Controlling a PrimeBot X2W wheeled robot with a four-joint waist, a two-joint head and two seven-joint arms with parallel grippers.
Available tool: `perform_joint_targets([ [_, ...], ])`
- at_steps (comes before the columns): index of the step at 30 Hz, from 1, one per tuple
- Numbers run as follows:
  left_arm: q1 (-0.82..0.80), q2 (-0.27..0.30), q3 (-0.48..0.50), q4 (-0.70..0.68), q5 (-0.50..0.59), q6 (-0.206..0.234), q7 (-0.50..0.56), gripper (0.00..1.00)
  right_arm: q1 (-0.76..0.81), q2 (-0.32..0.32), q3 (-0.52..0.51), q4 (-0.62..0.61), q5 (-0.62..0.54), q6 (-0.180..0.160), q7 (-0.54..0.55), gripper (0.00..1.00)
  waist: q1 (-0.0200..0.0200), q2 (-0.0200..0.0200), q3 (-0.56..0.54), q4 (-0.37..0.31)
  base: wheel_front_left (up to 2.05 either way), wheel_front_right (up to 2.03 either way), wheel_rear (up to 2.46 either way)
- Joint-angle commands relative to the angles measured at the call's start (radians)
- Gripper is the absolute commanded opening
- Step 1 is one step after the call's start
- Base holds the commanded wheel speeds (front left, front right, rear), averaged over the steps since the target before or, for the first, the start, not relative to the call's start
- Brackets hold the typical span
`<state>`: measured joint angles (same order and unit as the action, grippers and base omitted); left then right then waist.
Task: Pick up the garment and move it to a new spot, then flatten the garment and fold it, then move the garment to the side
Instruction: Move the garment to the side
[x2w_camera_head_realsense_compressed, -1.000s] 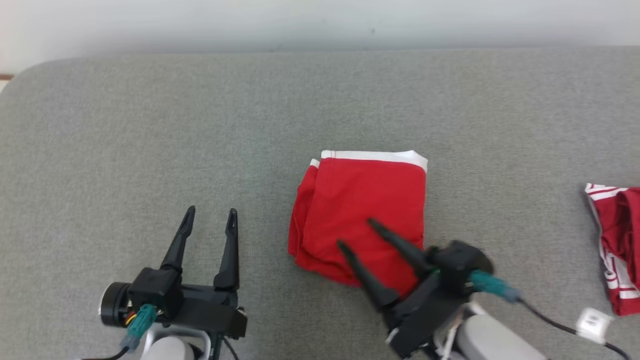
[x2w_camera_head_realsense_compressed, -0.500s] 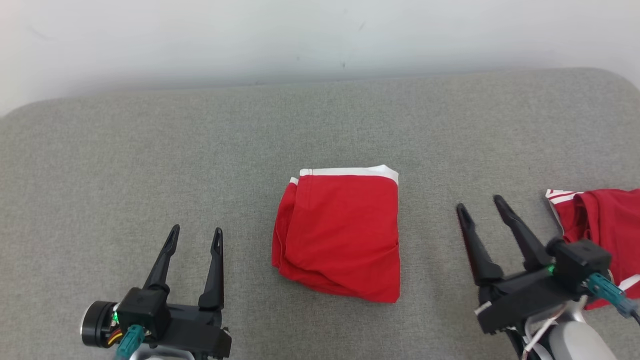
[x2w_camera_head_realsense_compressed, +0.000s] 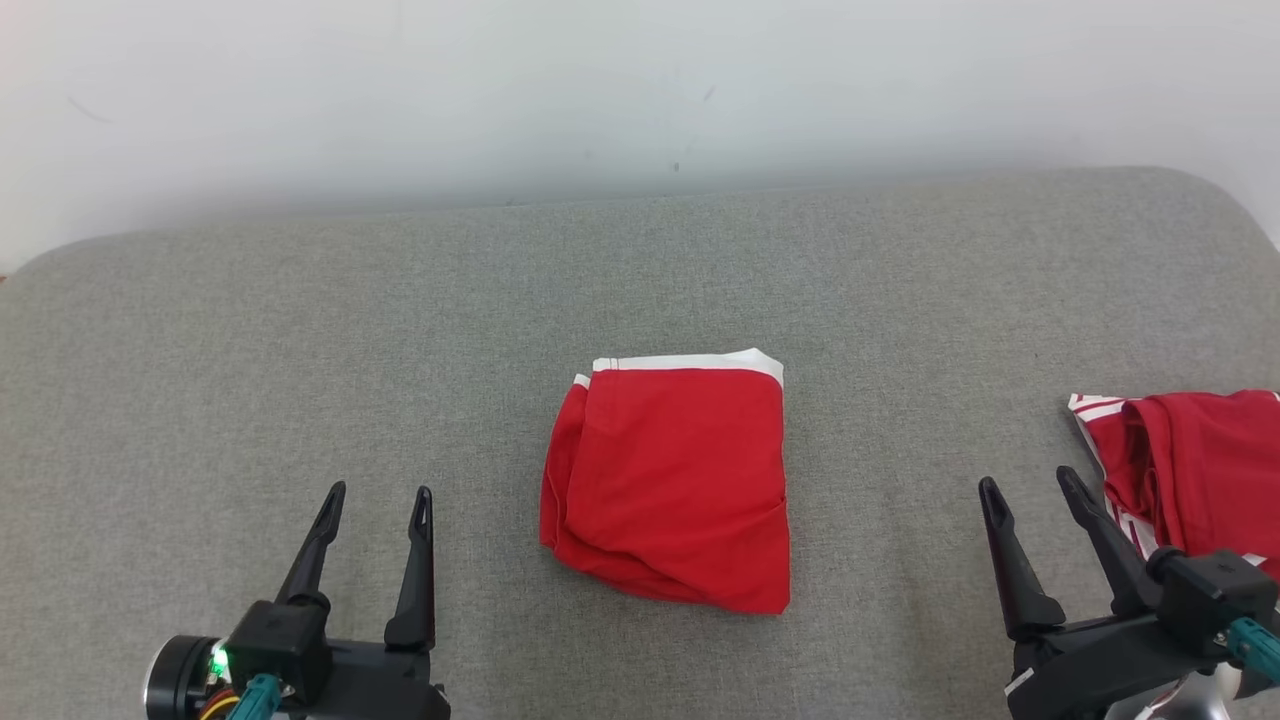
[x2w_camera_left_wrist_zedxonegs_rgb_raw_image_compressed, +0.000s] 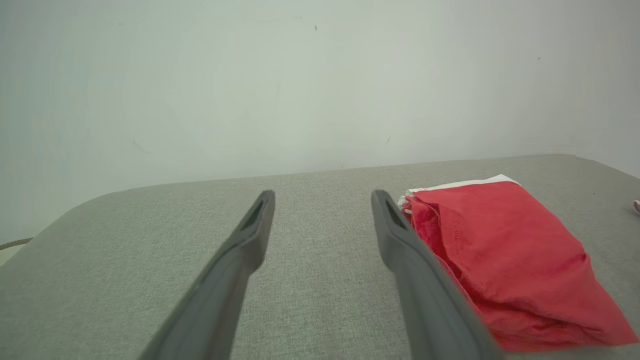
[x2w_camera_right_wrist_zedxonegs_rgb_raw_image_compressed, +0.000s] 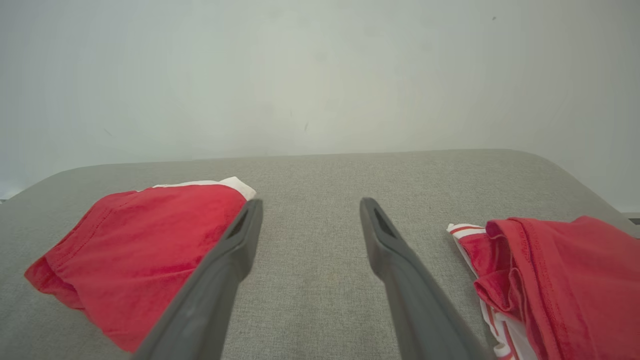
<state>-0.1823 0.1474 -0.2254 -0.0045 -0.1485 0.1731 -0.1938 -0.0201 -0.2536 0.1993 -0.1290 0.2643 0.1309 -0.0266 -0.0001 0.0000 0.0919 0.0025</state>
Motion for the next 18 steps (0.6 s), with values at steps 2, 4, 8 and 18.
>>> perform_joint_targets([
  [2, 0.020, 0.007, 0.005, -0.005, -0.006, 0.004, 0.006, 1.00, 0.013, 0.007, -0.006, -0.012, -0.007, 0.000, 0.002, 1.00, 0.0001, 0.0000, 0.000, 0.002, 0.00, 0.00, 0.00],
  [4, 0.020, 0.008, 0.005, -0.006, -0.010, 0.006, 0.008, 1.00, 0.014, 0.009, -0.010, -0.018, -0.010, 0.000, 0.006, 1.00, 0.0001, 0.0000, -0.001, 0.004, 0.00, 0.00, 0.00],
  [8, 0.017, 0.010, 0.002, -0.007, -0.014, 0.006, 0.011, 1.00, 0.002, 0.010, -0.012, -0.025, -0.010, 0.000, 0.007, 1.00, 0.0001, 0.0000, -0.002, 0.012, 0.00, 0.00, 0.00],
  [18, -0.016, -0.006, -0.028, -0.008, -0.011, 0.003, 0.002, 1.00, -0.115, -0.051, 0.118, 0.081, 0.068, 0.000, 0.029, 1.00, 0.0001, 0.0000, 0.027, 0.076, 0.00, 0.00, 0.00],
])
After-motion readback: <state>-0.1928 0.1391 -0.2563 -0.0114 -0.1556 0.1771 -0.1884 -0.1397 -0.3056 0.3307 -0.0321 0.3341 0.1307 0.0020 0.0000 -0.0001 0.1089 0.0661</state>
